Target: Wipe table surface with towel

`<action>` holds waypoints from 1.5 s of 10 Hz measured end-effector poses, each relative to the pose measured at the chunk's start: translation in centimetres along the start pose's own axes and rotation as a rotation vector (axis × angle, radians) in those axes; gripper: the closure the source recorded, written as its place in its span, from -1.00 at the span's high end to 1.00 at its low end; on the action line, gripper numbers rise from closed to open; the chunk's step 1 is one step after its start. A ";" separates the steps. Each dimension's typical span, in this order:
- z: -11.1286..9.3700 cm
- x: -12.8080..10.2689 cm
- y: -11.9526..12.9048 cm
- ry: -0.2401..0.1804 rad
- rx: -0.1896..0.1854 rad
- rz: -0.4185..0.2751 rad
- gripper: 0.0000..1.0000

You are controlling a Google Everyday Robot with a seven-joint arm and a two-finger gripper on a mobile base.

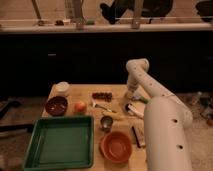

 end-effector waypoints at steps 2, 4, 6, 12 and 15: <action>0.3 -1.4 0.0 -0.021 -0.011 -0.016 -1.00; 0.5 -3.2 0.4 -0.044 -0.023 -0.043 -1.00; 0.6 -4.4 1.3 -0.061 -0.036 -0.068 -1.00; 0.5 -1.1 2.1 -0.057 -0.049 -0.002 -1.00; 0.3 -0.6 0.7 -0.046 -0.042 0.024 -1.00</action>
